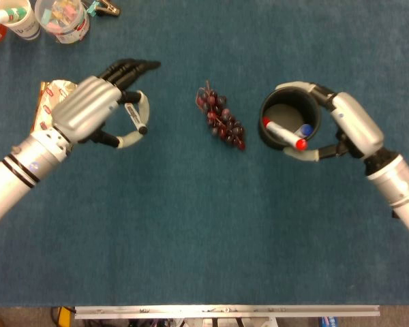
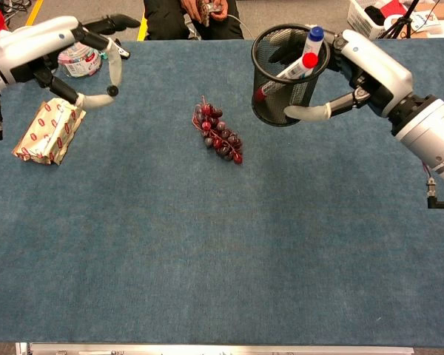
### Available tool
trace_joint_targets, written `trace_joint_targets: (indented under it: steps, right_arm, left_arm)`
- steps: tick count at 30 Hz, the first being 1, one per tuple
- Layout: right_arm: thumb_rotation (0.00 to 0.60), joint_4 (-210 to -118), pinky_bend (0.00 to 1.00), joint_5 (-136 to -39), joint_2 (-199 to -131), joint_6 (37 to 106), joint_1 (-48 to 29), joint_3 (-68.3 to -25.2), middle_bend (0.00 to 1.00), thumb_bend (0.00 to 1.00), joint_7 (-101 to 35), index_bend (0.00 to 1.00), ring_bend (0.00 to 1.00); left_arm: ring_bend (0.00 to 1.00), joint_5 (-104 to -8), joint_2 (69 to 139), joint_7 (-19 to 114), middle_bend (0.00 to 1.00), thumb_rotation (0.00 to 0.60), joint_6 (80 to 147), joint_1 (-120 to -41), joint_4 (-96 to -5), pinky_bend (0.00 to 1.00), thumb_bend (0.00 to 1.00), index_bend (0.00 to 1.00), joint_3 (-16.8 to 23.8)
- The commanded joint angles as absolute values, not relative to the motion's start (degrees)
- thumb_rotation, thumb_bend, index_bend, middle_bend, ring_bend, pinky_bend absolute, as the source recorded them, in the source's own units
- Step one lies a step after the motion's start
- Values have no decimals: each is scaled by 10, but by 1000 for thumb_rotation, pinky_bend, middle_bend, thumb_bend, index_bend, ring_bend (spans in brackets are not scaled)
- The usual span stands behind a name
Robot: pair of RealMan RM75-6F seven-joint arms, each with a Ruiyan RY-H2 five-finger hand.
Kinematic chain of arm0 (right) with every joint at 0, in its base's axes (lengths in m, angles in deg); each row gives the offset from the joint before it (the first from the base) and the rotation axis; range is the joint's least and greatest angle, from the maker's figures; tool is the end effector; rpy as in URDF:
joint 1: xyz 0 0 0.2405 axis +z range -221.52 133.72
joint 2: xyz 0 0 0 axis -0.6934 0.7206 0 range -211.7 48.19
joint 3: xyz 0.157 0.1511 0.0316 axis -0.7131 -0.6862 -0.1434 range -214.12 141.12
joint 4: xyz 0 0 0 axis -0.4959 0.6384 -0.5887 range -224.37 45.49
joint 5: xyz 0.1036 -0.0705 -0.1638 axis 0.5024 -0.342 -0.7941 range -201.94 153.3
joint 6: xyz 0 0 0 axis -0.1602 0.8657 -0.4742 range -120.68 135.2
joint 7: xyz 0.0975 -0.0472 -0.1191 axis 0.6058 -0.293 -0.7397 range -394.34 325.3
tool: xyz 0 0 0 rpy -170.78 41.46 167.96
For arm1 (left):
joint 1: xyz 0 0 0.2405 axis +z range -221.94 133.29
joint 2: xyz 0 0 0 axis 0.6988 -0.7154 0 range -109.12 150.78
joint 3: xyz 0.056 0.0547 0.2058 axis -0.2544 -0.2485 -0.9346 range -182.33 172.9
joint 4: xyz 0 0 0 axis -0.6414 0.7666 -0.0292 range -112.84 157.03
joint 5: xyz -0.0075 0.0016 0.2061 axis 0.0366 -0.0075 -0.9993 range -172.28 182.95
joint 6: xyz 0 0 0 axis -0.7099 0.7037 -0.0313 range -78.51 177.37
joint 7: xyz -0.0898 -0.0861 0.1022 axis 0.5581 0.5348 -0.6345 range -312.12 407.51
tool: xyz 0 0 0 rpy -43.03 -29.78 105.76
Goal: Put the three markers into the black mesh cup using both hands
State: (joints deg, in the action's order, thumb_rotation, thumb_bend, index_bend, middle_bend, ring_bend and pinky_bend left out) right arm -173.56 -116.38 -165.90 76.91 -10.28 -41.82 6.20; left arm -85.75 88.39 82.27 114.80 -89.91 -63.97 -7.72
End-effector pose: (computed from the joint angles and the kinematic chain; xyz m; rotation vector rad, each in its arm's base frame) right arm -0.1246 -0.2922 0.0201 1.6553 -1.5567 1.6843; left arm -0.1335 0.3247 0.0718 -1.9923 -1.1890 -1.3307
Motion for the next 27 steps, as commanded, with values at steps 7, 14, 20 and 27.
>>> trace_joint_targets:
  steps: [7,14,20,27]
  right_arm:
    - [600,-1715,248,-1162,-1703,739,-82,-413,370,371,47,408,240]
    - [600,-1692,248,-1146,-1742,707,-62,-419,370,371,22,408,240]
    - [600,-1668,248,-1129,-1772,686,-49,-426,370,371,5,408,240]
    - [600,-1638,248,-1109,-1807,669,-34,-441,370,371,-9,408,240]
  left_arm:
    - [0,-828,822,891,49,600,1144,-885,-720,2,293,659,-40]
    - [0,-818,797,940,51,600,1137,-880,-764,2,293,656,-18]
    - [0,-817,790,962,51,600,1131,-878,-787,2,293,655,-2]
    - [0,-810,783,1008,51,600,1110,-883,-818,2,293,655,16]
